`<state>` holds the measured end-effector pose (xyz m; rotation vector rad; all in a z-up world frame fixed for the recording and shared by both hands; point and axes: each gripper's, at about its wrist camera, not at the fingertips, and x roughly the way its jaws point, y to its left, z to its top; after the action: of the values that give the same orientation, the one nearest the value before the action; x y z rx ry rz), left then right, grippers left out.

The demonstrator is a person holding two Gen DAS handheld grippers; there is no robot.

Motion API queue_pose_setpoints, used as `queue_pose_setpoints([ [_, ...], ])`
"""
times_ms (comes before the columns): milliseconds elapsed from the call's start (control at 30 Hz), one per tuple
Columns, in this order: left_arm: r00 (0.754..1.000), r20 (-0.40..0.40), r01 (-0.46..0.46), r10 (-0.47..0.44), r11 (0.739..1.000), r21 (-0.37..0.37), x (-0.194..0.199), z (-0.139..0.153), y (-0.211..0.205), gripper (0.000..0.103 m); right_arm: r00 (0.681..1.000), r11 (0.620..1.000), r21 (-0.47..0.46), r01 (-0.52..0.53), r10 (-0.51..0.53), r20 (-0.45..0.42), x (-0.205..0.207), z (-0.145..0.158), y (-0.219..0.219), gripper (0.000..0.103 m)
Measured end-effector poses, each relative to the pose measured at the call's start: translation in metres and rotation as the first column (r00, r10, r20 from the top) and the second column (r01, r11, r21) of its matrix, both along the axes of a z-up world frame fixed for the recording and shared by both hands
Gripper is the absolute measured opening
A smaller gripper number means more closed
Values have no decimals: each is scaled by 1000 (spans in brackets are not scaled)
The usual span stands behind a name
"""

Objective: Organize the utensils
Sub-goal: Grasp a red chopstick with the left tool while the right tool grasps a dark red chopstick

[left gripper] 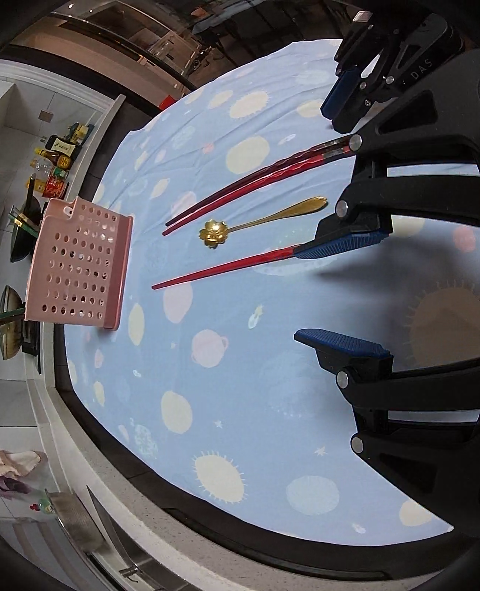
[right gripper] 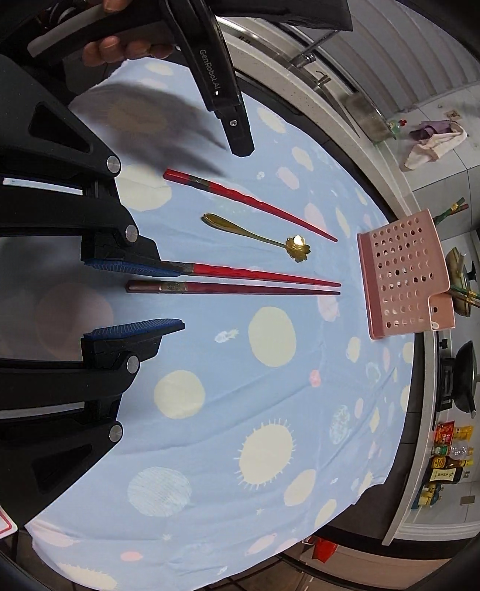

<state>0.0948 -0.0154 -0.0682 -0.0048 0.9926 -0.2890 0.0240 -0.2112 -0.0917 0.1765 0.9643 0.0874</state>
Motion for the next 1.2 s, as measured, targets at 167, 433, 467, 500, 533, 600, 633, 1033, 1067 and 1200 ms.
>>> queue_pose_setpoints([
  [167, 1000, -17, 16, -16, 1000, 0, -10, -5, -4, 38, 1000, 1000, 1, -9, 9, -11, 0, -3, 2, 23],
  [433, 999, -23, 49, -49, 999, 6, -18, -9, -15, 38, 1000, 1000, 7, 7, -7, -24, 1, -7, -1, 19],
  [467, 998, -24, 53, -53, 999, 5, -19, -9, -16, 38, 1000, 1000, 9, 12, -12, -27, 2, -8, -3, 19],
  [500, 998, -24, 57, -57, 998, 5, -18, -10, -17, 38, 999, 1000, 13, 17, -17, -31, 2, -9, -4, 18],
  [533, 998, -25, 60, -60, 998, 6, -19, -10, -18, 38, 999, 1000, 13, 22, -22, -35, 2, -10, -6, 15],
  [600, 998, -24, 67, -66, 998, 8, -20, -12, -20, 44, 999, 1000, 13, 26, -26, -38, 3, -12, -8, 13],
  [633, 997, -22, 70, -70, 997, 13, -21, -12, -22, 44, 999, 1000, 13, 27, -27, -39, 3, -12, -8, 13],
  [1033, 997, -18, 78, -78, 996, 33, -16, -23, -29, 38, 999, 1000, -1, 19, -19, -34, 5, -13, -5, 12],
  [1067, 997, -18, 79, -78, 996, 35, -16, -23, -29, 32, 999, 1000, -1, 19, -19, -34, 5, -13, -5, 12],
  [1200, 996, -24, 86, -86, 996, 21, -15, -24, -27, 13, 999, 1000, 0, 19, -19, -34, 5, -14, -5, 12],
])
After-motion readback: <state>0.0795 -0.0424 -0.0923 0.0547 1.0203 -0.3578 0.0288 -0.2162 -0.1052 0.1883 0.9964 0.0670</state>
